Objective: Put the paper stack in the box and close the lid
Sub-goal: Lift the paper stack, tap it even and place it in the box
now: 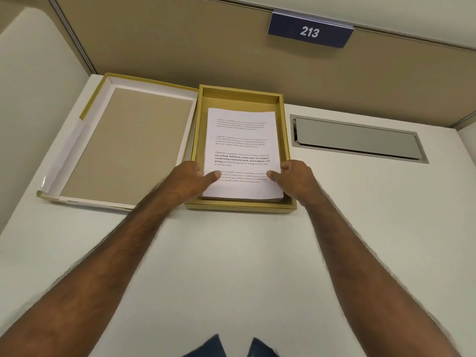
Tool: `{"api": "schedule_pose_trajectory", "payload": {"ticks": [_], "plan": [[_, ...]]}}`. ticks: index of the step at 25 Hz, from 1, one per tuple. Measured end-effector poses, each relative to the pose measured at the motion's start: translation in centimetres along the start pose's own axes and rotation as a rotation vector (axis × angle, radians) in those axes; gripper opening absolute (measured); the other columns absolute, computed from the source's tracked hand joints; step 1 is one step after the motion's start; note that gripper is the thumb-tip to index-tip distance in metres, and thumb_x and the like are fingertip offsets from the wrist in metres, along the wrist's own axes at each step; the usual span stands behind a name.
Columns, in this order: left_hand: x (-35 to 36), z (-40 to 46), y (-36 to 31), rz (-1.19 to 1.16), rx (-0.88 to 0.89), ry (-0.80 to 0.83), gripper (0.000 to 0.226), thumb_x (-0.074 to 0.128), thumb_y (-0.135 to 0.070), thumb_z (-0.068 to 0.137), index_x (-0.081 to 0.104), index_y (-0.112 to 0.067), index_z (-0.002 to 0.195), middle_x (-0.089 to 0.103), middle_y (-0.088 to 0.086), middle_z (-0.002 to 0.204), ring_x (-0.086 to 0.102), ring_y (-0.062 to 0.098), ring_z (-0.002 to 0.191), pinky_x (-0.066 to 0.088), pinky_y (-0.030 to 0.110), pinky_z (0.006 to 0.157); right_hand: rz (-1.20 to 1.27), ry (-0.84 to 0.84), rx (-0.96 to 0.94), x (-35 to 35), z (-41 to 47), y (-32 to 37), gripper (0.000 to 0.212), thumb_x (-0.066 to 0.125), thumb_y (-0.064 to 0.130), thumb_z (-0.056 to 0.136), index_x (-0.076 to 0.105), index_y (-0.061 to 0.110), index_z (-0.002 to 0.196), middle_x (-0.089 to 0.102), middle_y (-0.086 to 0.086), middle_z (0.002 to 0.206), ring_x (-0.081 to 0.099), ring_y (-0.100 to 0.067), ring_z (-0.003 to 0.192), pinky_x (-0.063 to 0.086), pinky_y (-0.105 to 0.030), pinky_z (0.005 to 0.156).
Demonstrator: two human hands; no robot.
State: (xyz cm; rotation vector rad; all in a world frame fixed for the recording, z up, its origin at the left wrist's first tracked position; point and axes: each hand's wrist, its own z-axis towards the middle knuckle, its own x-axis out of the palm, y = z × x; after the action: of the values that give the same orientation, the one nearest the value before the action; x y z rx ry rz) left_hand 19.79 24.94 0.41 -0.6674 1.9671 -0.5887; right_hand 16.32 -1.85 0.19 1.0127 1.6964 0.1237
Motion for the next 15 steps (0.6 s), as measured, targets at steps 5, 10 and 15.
{"api": "schedule_pose_trajectory", "payload": {"ticks": [5,10,15], "plan": [[-1.0,-3.0,1.7,-0.099,0.093,-0.114,0.061,0.078,-0.037,0.091,0.06,-0.008,0.141,0.073,0.01,0.125,0.069,0.025,0.111,0.055,0.035,0.096,-0.091,-0.114,-0.093,0.5,-2.1,0.0,0.068,0.081,0.046,0.093,0.06,0.012,0.148,0.07,-0.01,0.145,0.066,-0.032,0.131,0.054,-0.042,0.107],[-0.4,-1.9,0.6,0.37,0.324,-0.001,0.085,0.084,-0.03,0.085,0.041,-0.014,0.156,0.053,0.01,0.154,0.054,0.029,0.138,0.052,0.046,0.109,-0.317,0.091,-0.284,-0.3,-3.9,0.0,0.088,0.095,0.031,0.082,0.052,0.02,0.159,0.054,-0.006,0.163,0.054,-0.03,0.146,0.048,-0.041,0.116],[0.5,-0.4,-0.3,0.834,0.439,0.02,0.1,0.088,-0.031,0.08,0.03,-0.014,0.16,0.038,0.014,0.162,0.053,0.033,0.138,0.06,0.049,0.097,-0.549,0.125,-0.396,-0.6,-3.6,0.0,0.087,0.09,0.029,0.085,0.048,0.026,0.161,0.035,-0.007,0.176,0.046,-0.032,0.154,0.047,-0.044,0.119]]}}
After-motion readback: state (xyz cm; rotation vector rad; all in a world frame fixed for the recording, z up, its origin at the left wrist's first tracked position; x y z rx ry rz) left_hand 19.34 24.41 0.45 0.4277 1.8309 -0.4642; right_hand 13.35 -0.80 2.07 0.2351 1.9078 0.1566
